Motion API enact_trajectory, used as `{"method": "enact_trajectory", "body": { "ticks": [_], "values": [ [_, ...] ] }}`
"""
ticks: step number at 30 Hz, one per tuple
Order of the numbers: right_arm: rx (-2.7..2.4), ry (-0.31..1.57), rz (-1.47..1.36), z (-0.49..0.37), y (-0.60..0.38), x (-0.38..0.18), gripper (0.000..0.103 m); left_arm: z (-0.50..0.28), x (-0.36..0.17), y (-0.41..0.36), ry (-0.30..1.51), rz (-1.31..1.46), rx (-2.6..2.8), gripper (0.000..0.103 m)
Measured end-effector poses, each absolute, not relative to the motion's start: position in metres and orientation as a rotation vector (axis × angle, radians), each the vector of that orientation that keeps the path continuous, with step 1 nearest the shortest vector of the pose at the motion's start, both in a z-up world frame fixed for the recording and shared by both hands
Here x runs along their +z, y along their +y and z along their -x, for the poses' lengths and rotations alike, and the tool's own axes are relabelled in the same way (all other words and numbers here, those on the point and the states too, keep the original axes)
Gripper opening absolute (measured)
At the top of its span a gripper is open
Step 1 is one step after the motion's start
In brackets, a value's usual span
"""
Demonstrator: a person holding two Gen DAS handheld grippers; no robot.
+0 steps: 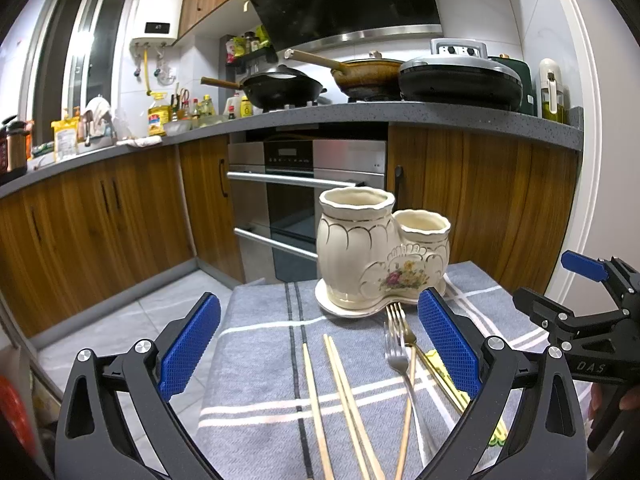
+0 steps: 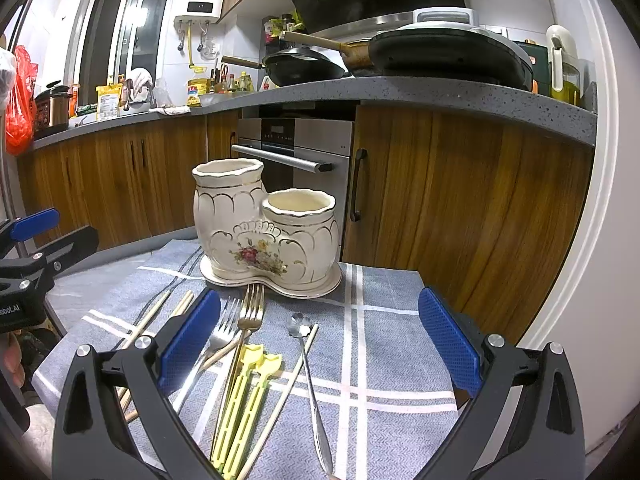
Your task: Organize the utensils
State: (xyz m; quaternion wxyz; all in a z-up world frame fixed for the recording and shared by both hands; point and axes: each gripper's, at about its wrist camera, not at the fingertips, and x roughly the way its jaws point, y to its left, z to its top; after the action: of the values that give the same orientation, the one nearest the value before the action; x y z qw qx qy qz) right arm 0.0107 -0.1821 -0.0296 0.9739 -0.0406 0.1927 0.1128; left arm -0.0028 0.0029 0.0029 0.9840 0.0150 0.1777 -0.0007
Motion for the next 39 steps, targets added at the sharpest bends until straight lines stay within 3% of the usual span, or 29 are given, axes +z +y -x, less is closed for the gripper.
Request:
{"method": "enact_trajectory", "body": {
  "ticks": [39],
  "values": [
    [0.224, 0.401, 0.077, -0.0099, -0.1833, -0.0334, 0.098, 0.0053, 0.0054, 0.0028, 0.362, -0.029, 0.001, 0.098]
  ]
}}
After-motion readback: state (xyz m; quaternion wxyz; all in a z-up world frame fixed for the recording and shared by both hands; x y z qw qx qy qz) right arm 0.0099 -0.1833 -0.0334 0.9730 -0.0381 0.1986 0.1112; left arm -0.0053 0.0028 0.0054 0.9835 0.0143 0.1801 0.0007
